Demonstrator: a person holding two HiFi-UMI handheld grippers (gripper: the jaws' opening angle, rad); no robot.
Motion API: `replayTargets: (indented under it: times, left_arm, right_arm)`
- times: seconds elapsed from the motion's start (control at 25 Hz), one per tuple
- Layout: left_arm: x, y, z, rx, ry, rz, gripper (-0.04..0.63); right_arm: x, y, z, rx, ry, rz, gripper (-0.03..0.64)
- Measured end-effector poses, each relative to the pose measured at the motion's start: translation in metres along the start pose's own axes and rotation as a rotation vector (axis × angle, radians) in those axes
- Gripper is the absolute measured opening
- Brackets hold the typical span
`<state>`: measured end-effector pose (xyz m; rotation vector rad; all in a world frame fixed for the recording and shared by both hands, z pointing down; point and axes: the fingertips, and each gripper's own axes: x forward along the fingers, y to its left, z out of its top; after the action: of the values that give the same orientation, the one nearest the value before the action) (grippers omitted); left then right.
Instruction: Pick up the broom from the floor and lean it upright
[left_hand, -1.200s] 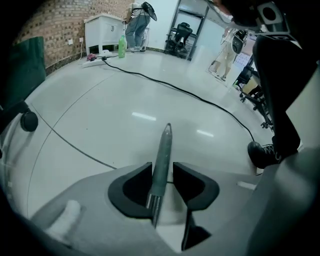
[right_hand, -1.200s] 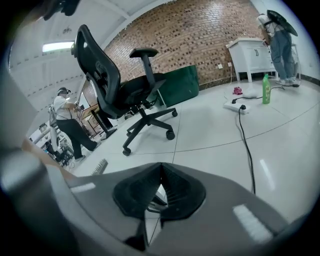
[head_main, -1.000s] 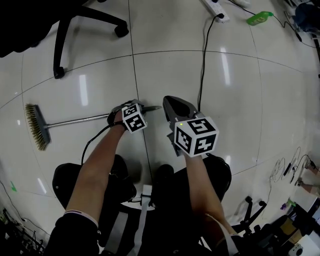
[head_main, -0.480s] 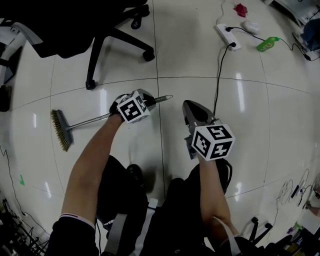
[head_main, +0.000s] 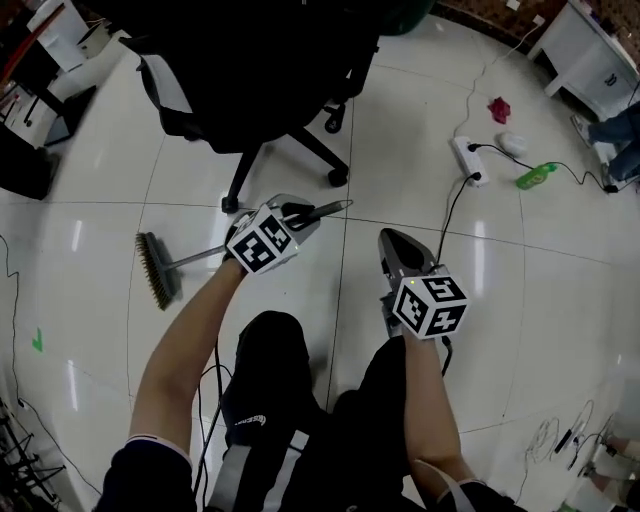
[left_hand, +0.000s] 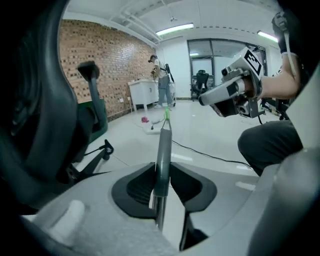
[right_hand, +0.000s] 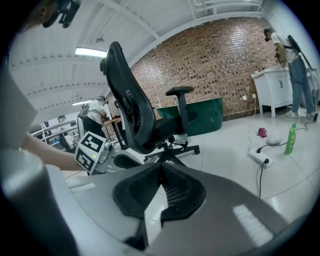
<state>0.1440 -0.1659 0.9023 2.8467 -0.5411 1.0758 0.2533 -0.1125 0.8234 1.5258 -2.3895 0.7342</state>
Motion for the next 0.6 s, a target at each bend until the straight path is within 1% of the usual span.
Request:
replayTargets:
  times: [0.08,0.2,0.36,0.52,0.6]
  left_arm:
    - [-0.029,0.012,0.013,-0.016,-0.018,0.040,0.098]
    - [-0.076,0.027,0.038,-0.038,-0.034,0.091,0.095]
    - [-0.142,0.041,0.071,-0.110,-0.069,0.176,0.097]
    - [-0.196,0.055,0.096,-0.155,-0.063,0.241,0.095]
    - [-0.220,0.060,0.102,-0.187,-0.052,0.281,0.095]
  right_arm:
    - [-0.005,0.015,0.021,-0.021,0.025,0.008,-0.001]
    - [-0.022,0.038,0.056,-0.023,0.056,0.001,0.000]
    - [-0.051,0.072,0.100,-0.012,0.094,0.016,0.000]
    - [-0.077,0.098,0.142,-0.007,0.118,0.015,0.000]
    - [-0.089,0.111,0.159,-0.003,0.132,0.012,-0.001]
